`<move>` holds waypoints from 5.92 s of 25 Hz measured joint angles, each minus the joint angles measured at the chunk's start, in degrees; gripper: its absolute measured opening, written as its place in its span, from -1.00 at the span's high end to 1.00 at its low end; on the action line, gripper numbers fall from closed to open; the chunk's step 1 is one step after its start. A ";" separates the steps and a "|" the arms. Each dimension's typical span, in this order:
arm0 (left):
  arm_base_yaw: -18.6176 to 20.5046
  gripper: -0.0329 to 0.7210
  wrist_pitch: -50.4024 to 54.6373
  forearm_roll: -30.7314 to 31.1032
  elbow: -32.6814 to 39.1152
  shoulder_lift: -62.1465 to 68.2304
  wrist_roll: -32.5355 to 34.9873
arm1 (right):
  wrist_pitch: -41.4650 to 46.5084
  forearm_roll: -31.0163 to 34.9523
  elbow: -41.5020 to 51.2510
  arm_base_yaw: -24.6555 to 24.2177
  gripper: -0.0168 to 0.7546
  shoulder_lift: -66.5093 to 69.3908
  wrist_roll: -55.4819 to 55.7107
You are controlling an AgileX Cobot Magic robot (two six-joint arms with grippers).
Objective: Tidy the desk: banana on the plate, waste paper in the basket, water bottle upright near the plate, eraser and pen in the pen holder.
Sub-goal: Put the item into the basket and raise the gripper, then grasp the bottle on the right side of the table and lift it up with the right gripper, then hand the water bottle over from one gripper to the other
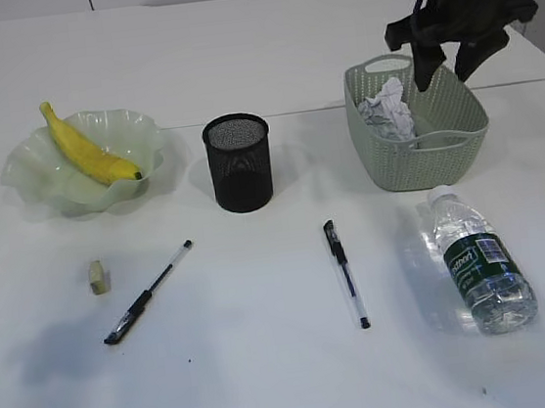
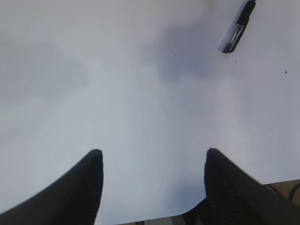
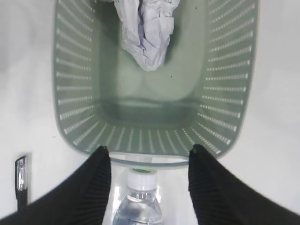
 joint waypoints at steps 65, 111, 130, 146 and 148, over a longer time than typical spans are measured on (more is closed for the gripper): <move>0.00 -0.25 -0.18 -0.69 0.00 0.00 0.00 | -10.36 5.77 28.97 0.00 -0.60 0.03 -2.68; 0.00 -0.23 -0.52 -0.69 0.00 0.00 0.00 | -8.70 7.53 32.39 0.37 -0.03 -11.50 -4.97; 0.00 -0.23 -1.10 -0.69 0.00 0.00 0.00 | -33.94 23.49 74.25 0.37 -0.03 -49.15 -23.78; 0.00 -0.23 -1.86 -1.79 0.00 0.00 0.00 | -30.57 93.03 74.58 0.37 -0.03 -49.54 -97.84; 0.00 -0.23 -2.00 -1.92 0.00 0.00 0.00 | -28.74 97.85 74.58 0.37 -0.03 -49.54 -101.93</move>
